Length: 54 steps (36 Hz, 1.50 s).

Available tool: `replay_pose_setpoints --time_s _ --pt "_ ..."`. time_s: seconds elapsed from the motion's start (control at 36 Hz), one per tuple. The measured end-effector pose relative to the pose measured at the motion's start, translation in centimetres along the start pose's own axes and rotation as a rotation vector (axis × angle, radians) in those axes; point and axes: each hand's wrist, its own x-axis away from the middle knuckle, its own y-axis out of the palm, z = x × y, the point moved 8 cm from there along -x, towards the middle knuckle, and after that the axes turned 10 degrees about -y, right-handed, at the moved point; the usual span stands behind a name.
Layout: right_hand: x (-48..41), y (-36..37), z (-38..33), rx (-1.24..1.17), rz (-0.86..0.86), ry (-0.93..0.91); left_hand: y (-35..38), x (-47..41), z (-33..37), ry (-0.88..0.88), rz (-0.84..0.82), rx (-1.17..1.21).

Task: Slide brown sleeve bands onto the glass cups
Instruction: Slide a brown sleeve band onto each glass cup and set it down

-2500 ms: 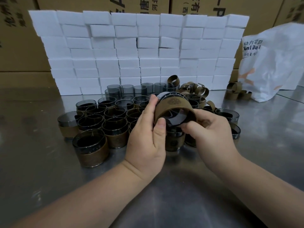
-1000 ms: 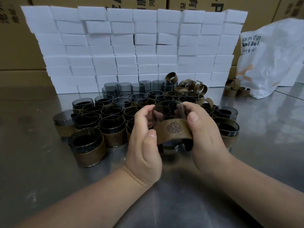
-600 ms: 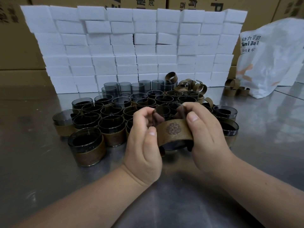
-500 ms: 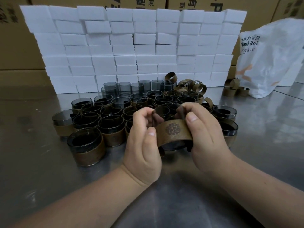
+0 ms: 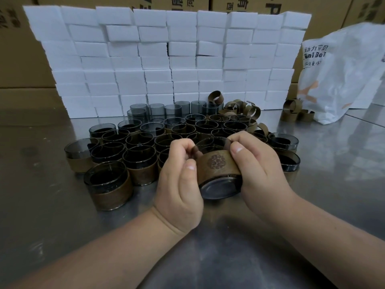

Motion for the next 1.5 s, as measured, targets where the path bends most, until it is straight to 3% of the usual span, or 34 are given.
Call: replay_pose_setpoints --time_s 0.42,0.64,0.75,0.92,1.06,1.5 --pt "-0.1 0.2 0.3 -0.040 -0.031 -0.002 0.1 -0.1 0.1 -0.035 -0.028 0.024" --pt "-0.1 1.1 -0.1 -0.185 -0.103 0.013 0.4 0.0 0.3 -0.022 -0.076 -0.021" --pt "0.0 1.5 -1.1 -0.093 -0.175 -0.069 0.7 0.3 0.6 0.025 -0.073 -0.136" --pt "0.1 0.8 -1.6 0.034 -0.087 -0.174 1.5 0.4 1.4 0.085 -0.155 -0.167" --pt "0.4 0.8 -0.9 -0.048 -0.057 -0.106 1.6 0.7 1.8 0.118 -0.177 -0.184" --pt "0.7 0.9 -0.3 0.000 -0.061 -0.020 1.5 0.5 1.5 0.076 -0.188 -0.114"
